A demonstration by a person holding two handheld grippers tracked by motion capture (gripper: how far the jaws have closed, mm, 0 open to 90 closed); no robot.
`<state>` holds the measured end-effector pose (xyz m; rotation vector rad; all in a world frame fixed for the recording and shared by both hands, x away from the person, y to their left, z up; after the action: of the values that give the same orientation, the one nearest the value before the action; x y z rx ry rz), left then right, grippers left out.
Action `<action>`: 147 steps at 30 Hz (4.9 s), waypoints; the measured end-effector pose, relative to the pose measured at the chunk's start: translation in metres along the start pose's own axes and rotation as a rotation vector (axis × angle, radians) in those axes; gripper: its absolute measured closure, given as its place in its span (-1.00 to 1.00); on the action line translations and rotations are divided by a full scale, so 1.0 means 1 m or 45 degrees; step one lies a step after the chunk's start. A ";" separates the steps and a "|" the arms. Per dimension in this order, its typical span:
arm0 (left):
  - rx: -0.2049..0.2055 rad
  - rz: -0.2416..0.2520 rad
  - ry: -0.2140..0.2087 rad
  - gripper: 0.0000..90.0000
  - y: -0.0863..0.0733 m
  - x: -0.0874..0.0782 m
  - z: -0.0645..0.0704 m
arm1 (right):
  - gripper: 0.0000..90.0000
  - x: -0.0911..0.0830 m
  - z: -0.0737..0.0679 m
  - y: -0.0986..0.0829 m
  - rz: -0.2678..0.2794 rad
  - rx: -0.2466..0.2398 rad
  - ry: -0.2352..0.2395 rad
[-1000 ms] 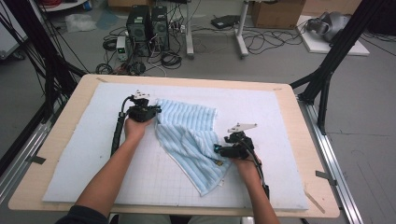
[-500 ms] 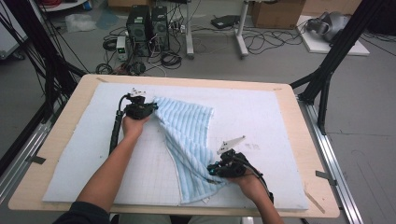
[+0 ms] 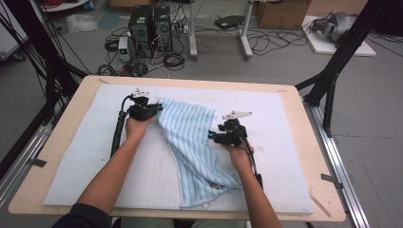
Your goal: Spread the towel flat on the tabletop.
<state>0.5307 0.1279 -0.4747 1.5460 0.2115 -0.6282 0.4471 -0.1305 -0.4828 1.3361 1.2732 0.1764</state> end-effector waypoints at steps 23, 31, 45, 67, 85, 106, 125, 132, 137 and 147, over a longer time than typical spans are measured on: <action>-0.017 -0.026 -0.089 -0.06 -0.001 -0.006 0.034 | 0.92 -0.023 0.079 0.030 -0.085 -0.038 -0.528; -0.025 -0.101 -0.162 -0.10 -0.016 -0.014 0.038 | 0.41 -0.039 0.098 0.017 -0.002 0.096 -0.595; 0.066 -0.152 -0.332 -0.20 -0.033 -0.036 0.081 | 0.06 -0.071 0.040 0.000 0.154 -0.014 -0.303; 0.212 -0.099 -0.129 0.94 -0.042 -0.026 0.078 | 0.05 -0.071 0.005 -0.020 0.157 -0.070 -0.190; 0.053 -0.082 0.002 0.93 -0.030 -0.019 -0.001 | 0.04 -0.011 -0.017 -0.022 0.000 -0.091 -0.037; 0.075 -0.083 -0.076 0.92 -0.031 -0.019 0.019 | 0.91 0.008 0.025 -0.002 -0.128 -0.134 -0.186; 0.036 -0.061 -0.196 -0.05 -0.032 -0.051 0.034 | 0.40 -0.033 0.053 0.009 0.073 -0.033 -0.368; 0.046 -0.066 -0.277 -0.05 -0.042 -0.064 0.046 | 0.26 -0.052 0.020 0.007 0.087 -0.129 -0.261; 0.115 -0.101 -0.337 -0.06 -0.048 -0.068 0.064 | 0.19 -0.058 0.005 -0.005 0.068 -0.125 -0.183; 0.200 -0.154 -0.355 -0.02 -0.061 -0.062 0.087 | 0.18 -0.031 0.002 -0.039 -0.078 -0.059 -0.103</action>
<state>0.4261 0.0643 -0.4921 1.5830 0.0449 -0.9664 0.4154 -0.1668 -0.4960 1.2514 1.2333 0.1073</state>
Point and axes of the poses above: each handheld gripper's, and its own axes: x roughly forward along the jaws, y roughly out of its top, z roughly to its right, the point moved 8 cm from there along x, roughly forward along the jaws, and after that the axes turned 15 degrees about y, right-handed, at the moved point
